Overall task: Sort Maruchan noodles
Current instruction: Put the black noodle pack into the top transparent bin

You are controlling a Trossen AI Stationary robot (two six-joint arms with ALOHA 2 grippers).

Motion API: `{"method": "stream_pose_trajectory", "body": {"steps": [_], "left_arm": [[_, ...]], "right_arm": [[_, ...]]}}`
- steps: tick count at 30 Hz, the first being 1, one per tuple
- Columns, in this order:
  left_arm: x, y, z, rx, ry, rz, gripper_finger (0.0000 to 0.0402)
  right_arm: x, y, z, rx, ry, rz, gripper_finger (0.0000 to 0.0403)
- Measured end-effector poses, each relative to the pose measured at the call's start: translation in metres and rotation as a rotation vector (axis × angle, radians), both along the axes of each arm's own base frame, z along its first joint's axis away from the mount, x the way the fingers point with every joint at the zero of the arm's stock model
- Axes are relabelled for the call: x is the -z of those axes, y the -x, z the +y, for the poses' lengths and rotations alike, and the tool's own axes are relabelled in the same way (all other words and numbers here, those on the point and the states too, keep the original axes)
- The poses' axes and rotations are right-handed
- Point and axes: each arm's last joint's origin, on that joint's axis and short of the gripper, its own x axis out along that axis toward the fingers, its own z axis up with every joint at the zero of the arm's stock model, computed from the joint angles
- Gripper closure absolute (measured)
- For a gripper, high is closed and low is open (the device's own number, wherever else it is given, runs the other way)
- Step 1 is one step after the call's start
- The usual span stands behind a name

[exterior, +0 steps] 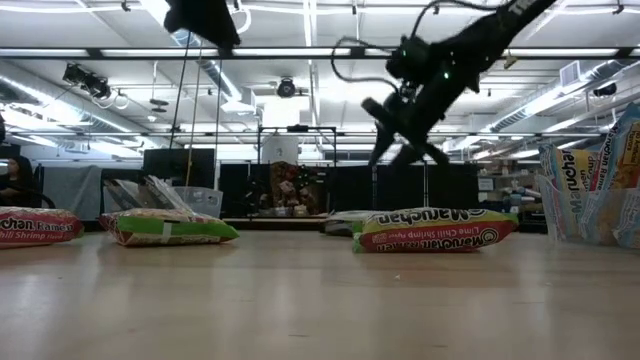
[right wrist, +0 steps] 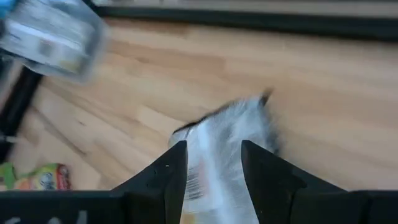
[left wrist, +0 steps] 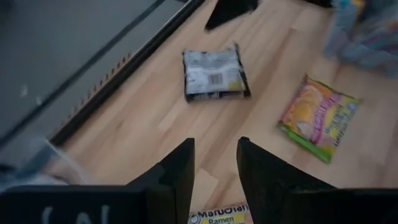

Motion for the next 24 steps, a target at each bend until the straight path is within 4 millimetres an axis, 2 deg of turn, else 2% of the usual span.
{"method": "stream_pose_trajectory", "body": {"steps": [6,10,12,18,24], "left_arm": [[0.051,-0.011,0.014,-0.093,0.121,-0.067,0.0265],[0.061,-0.029,0.027,-0.064,0.168,-0.266,0.0235],[0.064,-0.04,0.036,-0.033,0.192,-0.308,0.0219],[0.079,-0.085,0.059,0.087,0.106,-0.298,0.0201],[0.101,-0.133,0.081,0.099,0.095,-0.217,0.02]], "right_arm": [[-0.057,-0.001,0.02,-0.101,0.157,-0.104,0.0245],[-0.082,0.009,0.037,-0.17,0.243,-0.147,0.0245],[-0.093,0.016,0.047,-0.215,0.291,-0.153,0.0245],[-0.094,0.047,0.064,-0.216,0.277,0.072,0.0246],[-0.098,0.088,0.088,-0.158,0.218,0.259,0.0245]]}}
